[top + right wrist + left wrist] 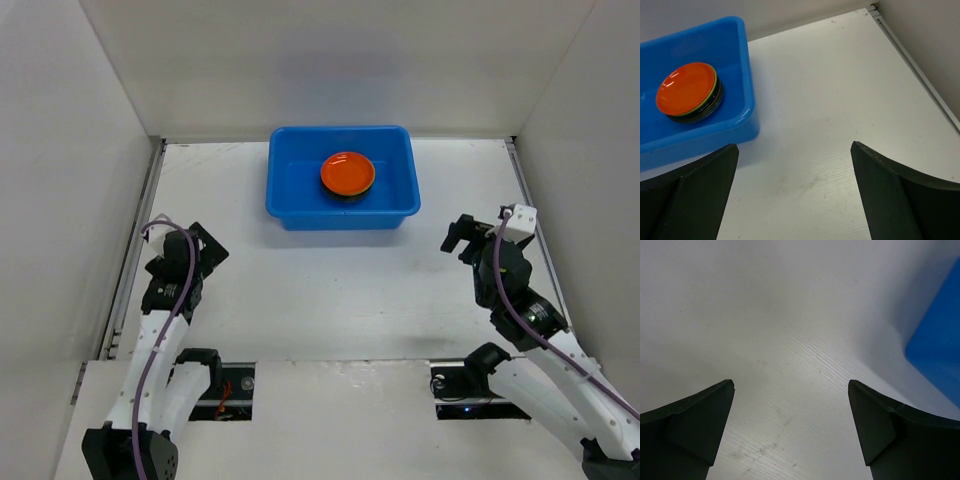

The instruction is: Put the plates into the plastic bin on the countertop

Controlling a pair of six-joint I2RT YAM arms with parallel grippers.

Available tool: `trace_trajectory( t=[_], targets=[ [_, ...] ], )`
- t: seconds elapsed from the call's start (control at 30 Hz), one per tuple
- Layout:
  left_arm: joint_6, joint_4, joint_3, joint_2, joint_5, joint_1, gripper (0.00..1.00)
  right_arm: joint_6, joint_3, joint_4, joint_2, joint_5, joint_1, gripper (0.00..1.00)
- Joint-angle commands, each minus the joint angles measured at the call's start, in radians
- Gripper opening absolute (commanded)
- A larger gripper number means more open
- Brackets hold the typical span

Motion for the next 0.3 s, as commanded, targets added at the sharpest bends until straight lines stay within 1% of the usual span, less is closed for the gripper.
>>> trace_trajectory(
  t=[0.0,0.17,0.27],
  targets=[
    [0.013,0.013,-0.001,-0.025,-0.032,0.011,1.00,0.012,-0.005,0.028,-0.011,-0.012,0.009,1.00],
    [0.018,0.022,-0.006,-0.018,-0.034,0.020,1.00,0.004,-0.008,0.023,-0.015,-0.012,0.018,1.00],
    [0.024,0.032,-0.006,-0.042,-0.047,0.021,1.00,0.004,-0.023,0.029,-0.038,-0.009,0.021,1.00]
  ],
)
